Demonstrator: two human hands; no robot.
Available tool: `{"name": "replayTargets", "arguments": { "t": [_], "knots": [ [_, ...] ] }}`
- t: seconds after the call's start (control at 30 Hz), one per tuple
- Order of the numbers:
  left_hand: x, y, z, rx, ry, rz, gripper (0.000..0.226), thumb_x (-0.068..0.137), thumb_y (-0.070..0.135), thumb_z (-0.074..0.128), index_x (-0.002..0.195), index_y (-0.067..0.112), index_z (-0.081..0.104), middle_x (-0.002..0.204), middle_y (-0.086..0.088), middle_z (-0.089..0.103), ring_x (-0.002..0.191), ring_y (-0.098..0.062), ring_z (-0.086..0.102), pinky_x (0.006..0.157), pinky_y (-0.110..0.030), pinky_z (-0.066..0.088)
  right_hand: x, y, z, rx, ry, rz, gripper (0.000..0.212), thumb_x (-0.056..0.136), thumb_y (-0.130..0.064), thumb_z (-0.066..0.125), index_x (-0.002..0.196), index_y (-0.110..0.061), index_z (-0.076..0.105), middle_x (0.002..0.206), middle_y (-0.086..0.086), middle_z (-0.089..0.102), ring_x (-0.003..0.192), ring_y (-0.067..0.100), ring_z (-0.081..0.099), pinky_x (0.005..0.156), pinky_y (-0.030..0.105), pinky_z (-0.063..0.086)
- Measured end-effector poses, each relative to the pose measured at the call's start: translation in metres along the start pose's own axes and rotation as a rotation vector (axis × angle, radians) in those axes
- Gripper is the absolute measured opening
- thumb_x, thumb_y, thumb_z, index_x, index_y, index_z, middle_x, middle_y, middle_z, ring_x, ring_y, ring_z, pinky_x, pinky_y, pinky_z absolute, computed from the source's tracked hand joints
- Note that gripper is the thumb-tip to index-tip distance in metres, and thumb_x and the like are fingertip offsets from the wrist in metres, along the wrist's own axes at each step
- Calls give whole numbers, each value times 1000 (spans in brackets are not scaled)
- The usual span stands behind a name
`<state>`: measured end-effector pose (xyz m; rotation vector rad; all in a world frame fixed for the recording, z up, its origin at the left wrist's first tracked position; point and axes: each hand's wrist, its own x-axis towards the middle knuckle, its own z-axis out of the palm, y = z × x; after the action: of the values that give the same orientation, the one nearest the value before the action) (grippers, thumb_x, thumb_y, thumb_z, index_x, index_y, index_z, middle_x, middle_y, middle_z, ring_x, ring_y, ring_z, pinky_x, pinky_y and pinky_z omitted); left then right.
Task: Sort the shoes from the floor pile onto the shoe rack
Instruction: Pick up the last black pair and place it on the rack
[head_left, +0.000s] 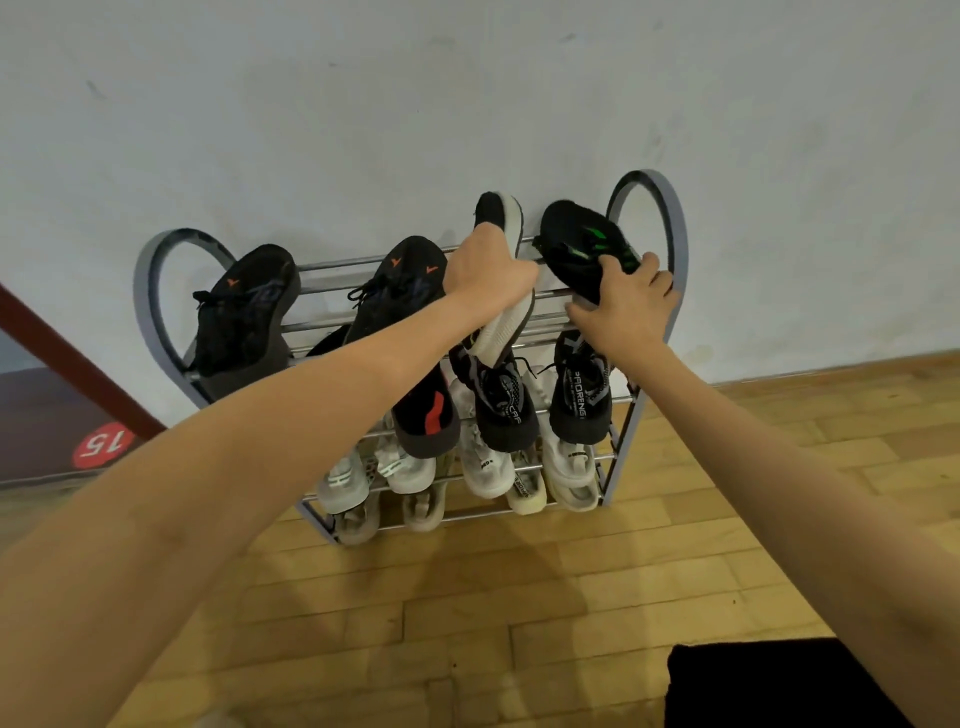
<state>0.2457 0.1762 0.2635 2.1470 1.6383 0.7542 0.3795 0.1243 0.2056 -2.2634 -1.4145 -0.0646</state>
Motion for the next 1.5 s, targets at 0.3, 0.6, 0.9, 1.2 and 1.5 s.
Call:
{"name": "replayTargets", "arguments": {
  "t": [0.3, 0.6, 0.9, 1.2, 1.5],
  "knots": [
    [12, 39, 27, 178, 8, -5, 40, 83, 19, 62, 118, 4, 49, 92, -4, 63, 84, -23, 62, 59, -30, 41, -1, 34, -20, 46, -124, -229, 68, 87, -48, 59, 142, -14, 37, 145, 26, 32, 132, 44, 31, 108, 47, 30],
    [18, 29, 38, 2, -129, 90, 24, 90, 11, 50, 67, 11, 44, 63, -3, 46, 71, -24, 51, 48, -25, 29, -14, 42, -10, 35, -137, -241, 73, 96, -46, 48, 153, -13, 16, 158, 22, 14, 142, 43, 19, 115, 51, 22],
    [-23, -29, 4, 416, -224, 619, 72, 77, 56, 68, 128, 9, 52, 124, -6, 53, 112, -20, 52, 93, -34, 46, -33, 39, -4, -40, -46, -257, 65, 97, -25, 52, 152, -10, 20, 151, 24, 30, 138, 42, 29, 111, 49, 30],
    [-47, -23, 12, 782, 144, 749, 33, 52, 14, 86, 59, 13, 53, 46, 0, 49, 34, -15, 45, 41, -20, 16, -26, 40, -20, 11, -83, -239, 57, 99, -31, 47, 150, -13, 27, 147, 21, 40, 133, 40, 40, 105, 46, 39],
    [-46, -6, 16, 646, 189, 689, 32, 43, 2, 79, 52, 12, 49, 40, -1, 45, 29, -16, 34, 40, -14, 10, -26, 42, -33, 210, -63, -215, 50, 99, -30, 48, 143, -8, 38, 128, 18, 57, 118, 35, 54, 95, 41, 45]
  ]
}}
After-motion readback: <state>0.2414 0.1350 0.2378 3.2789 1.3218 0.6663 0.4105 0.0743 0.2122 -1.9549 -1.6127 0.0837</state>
